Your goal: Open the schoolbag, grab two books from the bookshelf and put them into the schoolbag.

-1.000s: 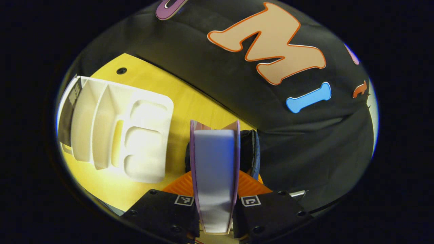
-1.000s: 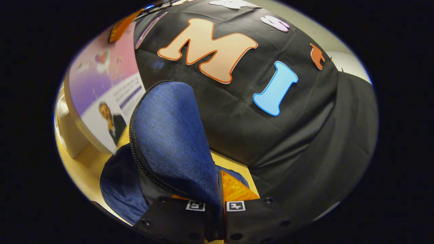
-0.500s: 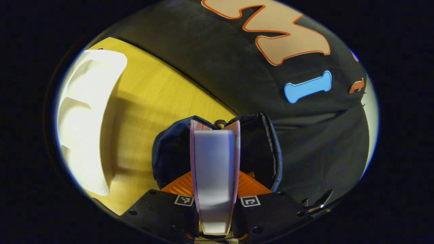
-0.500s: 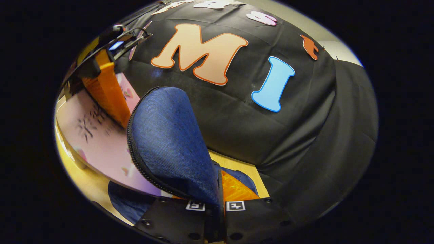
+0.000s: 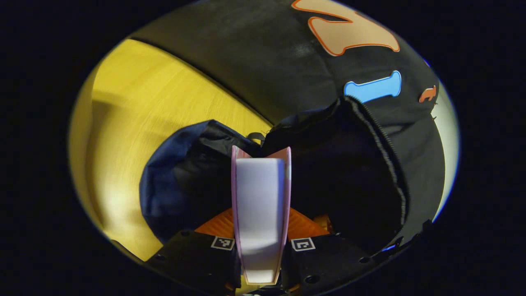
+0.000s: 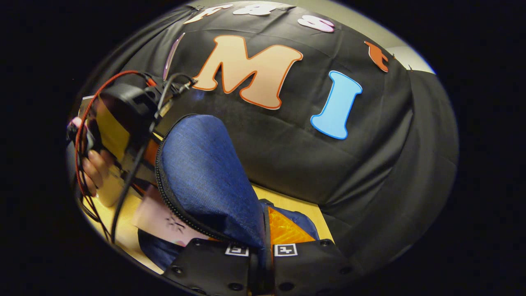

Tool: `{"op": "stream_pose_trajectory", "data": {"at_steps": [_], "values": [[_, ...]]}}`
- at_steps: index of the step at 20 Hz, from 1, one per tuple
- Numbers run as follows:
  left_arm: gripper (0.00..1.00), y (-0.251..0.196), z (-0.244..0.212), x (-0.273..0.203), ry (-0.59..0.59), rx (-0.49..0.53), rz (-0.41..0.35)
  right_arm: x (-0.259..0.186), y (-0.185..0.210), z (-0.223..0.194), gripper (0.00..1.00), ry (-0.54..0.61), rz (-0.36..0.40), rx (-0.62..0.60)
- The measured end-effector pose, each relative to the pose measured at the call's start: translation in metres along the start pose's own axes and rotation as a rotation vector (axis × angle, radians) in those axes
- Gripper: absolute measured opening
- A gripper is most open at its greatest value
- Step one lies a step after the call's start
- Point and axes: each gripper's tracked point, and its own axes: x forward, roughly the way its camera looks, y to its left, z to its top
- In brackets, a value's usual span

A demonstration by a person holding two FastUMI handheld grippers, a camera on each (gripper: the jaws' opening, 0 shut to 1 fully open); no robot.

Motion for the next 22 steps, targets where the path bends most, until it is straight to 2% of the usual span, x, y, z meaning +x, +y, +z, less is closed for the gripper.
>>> {"op": "stream_pose_trajectory", "data": {"at_steps": [5, 11, 15, 18, 22], "values": [[0.35, 0.002, -0.021, 0.019, 0.032, -0.034, -0.105, -0.001, 0.0, 0.0, 0.06, -0.014, 0.011, 0.06], [0.35, 0.003, -0.041, 0.05, 0.105, -0.032, -0.184, 0.002, 0.002, -0.006, 0.06, -0.013, 0.025, 0.082], [0.36, 0.024, -0.055, 0.07, 0.133, -0.088, -0.149, 0.004, 0.003, -0.016, 0.06, 0.012, 0.015, 0.117], [0.48, 0.036, -0.058, 0.071, 0.133, -0.058, -0.06, 0.006, 0.001, -0.018, 0.07, 0.019, 0.01, 0.104], [0.81, 0.044, -0.051, 0.058, 0.112, 0.06, 0.04, 0.003, 0.003, -0.021, 0.06, 0.03, 0.001, 0.094]]}}
